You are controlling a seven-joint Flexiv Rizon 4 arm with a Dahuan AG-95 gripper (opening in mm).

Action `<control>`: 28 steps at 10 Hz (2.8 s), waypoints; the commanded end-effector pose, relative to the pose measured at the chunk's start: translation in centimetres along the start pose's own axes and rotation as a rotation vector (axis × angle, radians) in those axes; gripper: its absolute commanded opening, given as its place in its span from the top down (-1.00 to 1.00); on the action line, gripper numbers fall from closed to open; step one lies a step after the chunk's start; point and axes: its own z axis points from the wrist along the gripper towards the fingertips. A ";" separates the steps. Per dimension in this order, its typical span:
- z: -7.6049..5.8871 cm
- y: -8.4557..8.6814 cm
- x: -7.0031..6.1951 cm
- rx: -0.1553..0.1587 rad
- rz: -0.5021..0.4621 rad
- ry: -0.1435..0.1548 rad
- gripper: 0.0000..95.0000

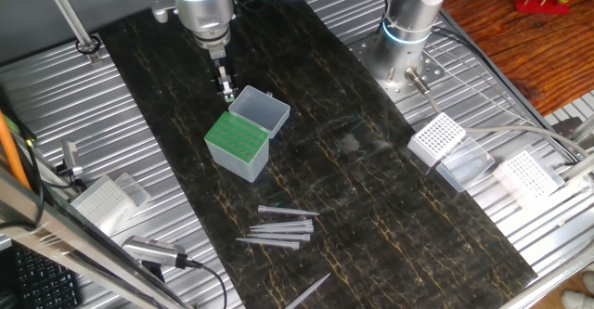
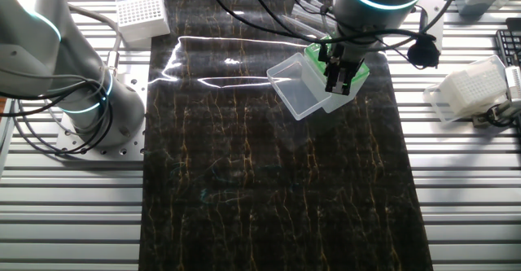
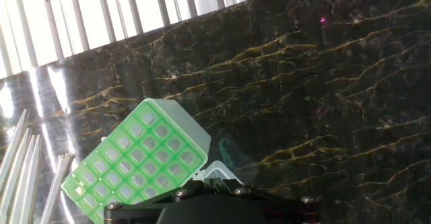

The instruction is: Insert a large pipette tip into the holder for large pipette tips

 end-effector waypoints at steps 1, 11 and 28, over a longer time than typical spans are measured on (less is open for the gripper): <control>0.0 0.0 0.0 0.002 -0.001 0.000 1.00; 0.0 0.0 0.0 0.007 -0.020 0.020 1.00; -4.4 2.0 0.1 0.066 0.052 0.053 1.00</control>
